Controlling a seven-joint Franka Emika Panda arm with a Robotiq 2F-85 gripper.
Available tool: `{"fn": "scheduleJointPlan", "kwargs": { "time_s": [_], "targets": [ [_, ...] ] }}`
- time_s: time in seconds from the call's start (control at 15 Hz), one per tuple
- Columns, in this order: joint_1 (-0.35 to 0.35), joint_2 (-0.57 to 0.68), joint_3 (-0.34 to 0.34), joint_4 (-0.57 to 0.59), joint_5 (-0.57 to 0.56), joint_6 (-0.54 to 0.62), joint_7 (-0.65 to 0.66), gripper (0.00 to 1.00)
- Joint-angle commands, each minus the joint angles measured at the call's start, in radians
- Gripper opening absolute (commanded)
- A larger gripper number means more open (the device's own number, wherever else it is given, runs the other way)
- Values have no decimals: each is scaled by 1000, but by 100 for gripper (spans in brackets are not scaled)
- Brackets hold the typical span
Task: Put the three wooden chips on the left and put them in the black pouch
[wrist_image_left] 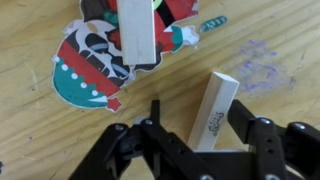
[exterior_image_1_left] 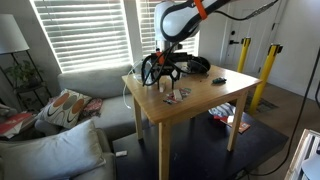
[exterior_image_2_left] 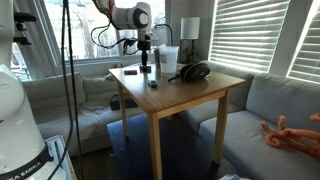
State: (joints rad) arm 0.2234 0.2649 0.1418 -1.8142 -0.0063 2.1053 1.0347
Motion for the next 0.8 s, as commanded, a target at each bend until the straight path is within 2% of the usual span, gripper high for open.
{"fn": "scheduleJointPlan", "kwargs": {
  "time_s": [0.0,0.33,0.4,0.47,0.53,0.6,0.73],
  "targets": [
    [23,9,-11,46,-25,-34,19,39],
    [36,9,-5,85,-42,-84,-6,5],
    [38,4,-2,92,-44,-106,-24,1],
    [40,-4,2,99,-46,-127,-51,0],
    [44,-19,2,104,-58,-157,-70,4],
    [46,-32,3,108,-67,-183,-91,4],
    [51,-64,3,125,-107,-275,-137,4]
  ]
}}
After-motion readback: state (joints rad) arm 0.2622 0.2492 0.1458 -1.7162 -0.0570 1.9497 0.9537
